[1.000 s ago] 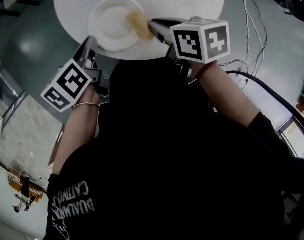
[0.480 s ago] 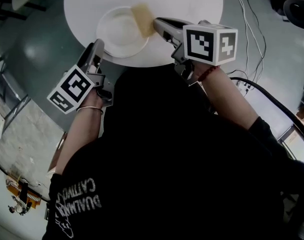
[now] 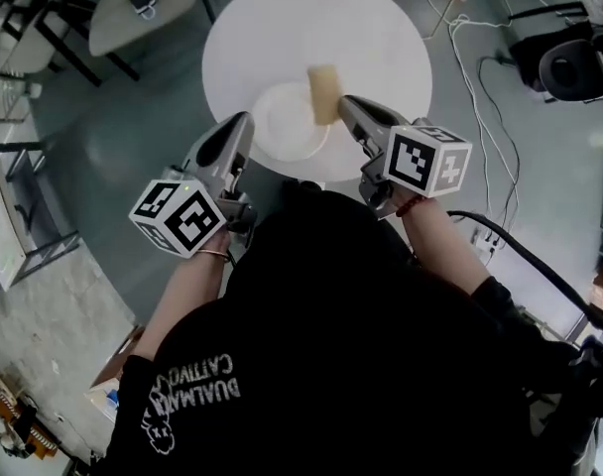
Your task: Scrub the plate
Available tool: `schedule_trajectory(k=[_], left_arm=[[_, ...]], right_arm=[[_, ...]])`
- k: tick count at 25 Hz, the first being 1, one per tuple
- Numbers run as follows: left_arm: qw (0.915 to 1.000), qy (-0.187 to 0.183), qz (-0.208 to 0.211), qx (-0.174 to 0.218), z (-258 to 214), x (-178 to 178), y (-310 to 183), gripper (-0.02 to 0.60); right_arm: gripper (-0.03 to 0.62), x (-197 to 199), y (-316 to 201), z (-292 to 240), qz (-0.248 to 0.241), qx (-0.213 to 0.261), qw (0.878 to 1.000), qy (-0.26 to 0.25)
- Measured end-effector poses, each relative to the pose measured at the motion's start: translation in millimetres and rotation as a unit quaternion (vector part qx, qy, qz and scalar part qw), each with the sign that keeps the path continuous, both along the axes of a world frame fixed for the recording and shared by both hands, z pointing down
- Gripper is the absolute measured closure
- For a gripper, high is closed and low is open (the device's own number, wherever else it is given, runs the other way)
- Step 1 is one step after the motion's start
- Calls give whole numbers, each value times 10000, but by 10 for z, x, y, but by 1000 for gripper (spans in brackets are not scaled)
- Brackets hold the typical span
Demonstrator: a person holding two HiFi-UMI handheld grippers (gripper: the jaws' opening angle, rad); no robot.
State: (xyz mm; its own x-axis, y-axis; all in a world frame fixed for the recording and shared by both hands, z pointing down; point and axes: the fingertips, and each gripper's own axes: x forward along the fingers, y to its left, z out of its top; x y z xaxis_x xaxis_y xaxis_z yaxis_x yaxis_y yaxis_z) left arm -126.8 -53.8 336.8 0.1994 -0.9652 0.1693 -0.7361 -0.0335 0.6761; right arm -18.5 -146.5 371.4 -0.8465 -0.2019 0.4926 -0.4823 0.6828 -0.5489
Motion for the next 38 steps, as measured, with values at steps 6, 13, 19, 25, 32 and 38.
schedule_trajectory(k=[6,13,19,25,32,38], left_arm=[[9825,-1636,103,887,-1162,-92,217,581],[9642,-2055,-30,1675,-2101,-115,887,581],[9572,-2151,-197,1928,-2482,-160,1295,581],[9527,-2239,-206,2045,-2476,-126,1724,581],[9534,-2234,-152,2022,-2444,-26,1935,581],[9536,-2240,-121,2009,-2436,33,2079,581]], right_arm=[[569,-290,169,-1218,-129,1185,9895,-820],[569,-392,792,-2453,-391,2109,9674,-1349],[571,-433,1213,-2928,-551,2354,9584,-1514],[571,-361,1644,-2917,-503,2352,9574,-1601],[572,-252,1920,-2814,-516,2308,9602,-1484],[572,-162,2038,-2766,-435,2309,9620,-1389]])
